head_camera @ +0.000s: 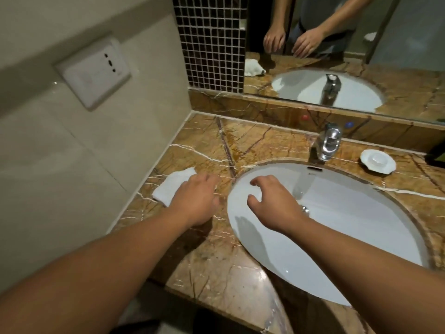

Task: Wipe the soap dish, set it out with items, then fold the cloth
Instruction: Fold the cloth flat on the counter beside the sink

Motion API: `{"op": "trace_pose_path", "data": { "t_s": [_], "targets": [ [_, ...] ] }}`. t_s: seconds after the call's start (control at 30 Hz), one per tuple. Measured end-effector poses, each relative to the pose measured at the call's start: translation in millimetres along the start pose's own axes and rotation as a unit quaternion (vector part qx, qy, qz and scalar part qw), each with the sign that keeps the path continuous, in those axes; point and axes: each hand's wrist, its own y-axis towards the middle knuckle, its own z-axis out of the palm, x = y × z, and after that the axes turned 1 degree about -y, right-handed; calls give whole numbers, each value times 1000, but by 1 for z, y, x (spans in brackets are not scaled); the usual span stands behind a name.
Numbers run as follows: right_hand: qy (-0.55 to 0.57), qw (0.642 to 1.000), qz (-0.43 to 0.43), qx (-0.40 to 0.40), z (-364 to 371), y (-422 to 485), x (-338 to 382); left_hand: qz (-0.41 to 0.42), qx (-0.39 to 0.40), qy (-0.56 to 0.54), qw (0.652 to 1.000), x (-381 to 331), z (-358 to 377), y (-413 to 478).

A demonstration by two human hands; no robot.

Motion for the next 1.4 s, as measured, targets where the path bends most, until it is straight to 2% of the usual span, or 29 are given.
{"op": "trace_pose_path", "data": {
  "t_s": [0.17, 0.37, 0.6, 0.8, 0.9, 1.0, 1.07, 1.17, 1.23, 1.3, 1.33, 1.4],
  "targets": [
    [-6, 1000, 11, 10, 32, 36, 35, -11, 0, -9, 1000, 64, -4, 24],
    [2, 997, 56, 53, 69, 78, 67, -3, 35, -7, 999, 120, 0, 56],
    [-30, 985, 107, 135, 99, 110, 66, -28, 67, 6, 997, 140, 19, 88],
    [8, 985, 84, 152, 115, 128, 69, -84, 99, -20, 991, 141, 28, 104],
    [54, 983, 76, 158, 115, 133, 73, -84, 95, -152, 980, 142, 25, 104],
    [128, 971, 75, 186, 108, 137, 71, -67, 72, -308, 946, 143, 18, 101],
    [200, 953, 81, 214, 99, 138, 68, -89, 35, -391, 915, 142, 12, 99],
    [276, 921, 120, 250, 87, 137, 61, -123, 8, -422, 898, 143, 9, 99],
    [303, 911, 138, 245, 82, 139, 56, -123, 16, -415, 901, 143, 15, 99],
    [322, 910, 156, 212, 79, 141, 55, -114, 27, -376, 919, 143, 21, 101],
    [302, 922, 165, 177, 78, 142, 55, -107, 30, -350, 930, 143, 24, 102],
    [186, 963, 161, 113, 78, 144, 54, -104, 44, -316, 942, 143, 28, 105]
  ]
}}
